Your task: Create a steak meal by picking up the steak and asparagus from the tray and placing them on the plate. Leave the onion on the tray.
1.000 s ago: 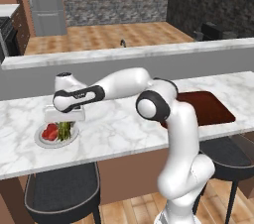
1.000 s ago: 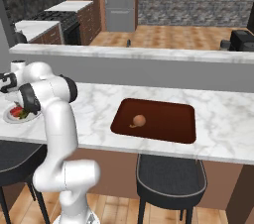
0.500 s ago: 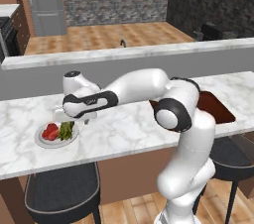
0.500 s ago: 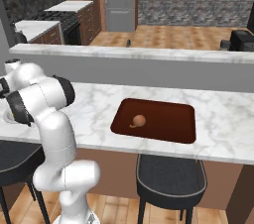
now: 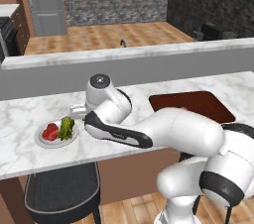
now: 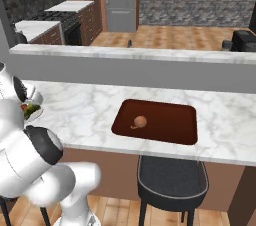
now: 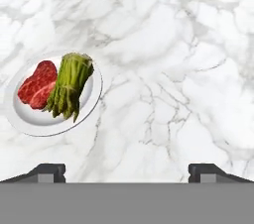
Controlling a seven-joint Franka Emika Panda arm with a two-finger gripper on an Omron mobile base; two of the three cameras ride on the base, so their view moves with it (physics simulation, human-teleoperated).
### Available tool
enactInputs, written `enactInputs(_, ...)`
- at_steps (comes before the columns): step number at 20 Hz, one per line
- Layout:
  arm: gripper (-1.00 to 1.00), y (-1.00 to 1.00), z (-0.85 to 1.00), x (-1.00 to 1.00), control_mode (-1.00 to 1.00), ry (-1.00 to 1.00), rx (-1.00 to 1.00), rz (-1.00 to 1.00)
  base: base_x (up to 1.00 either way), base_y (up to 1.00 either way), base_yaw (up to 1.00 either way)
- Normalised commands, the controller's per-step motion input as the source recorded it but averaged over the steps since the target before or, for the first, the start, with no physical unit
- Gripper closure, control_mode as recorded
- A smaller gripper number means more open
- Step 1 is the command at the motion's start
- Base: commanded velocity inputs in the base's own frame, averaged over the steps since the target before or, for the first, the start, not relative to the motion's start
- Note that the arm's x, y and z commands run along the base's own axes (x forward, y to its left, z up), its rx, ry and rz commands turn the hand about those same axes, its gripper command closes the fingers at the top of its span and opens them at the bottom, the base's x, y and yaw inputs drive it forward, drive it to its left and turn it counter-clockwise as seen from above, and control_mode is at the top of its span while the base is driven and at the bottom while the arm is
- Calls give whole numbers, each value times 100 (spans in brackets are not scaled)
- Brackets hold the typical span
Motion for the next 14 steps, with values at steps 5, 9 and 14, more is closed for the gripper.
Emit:
enactInputs(5,-100,-88,75,-53,-100,-20,12,0,0,0,0)
enactInputs(9,-100,-76,36,-20,-100,-6,2,6,0,0,0)
enactInputs(14,-100,-84,-2,-30,-100,0,6,3,0,0,0)
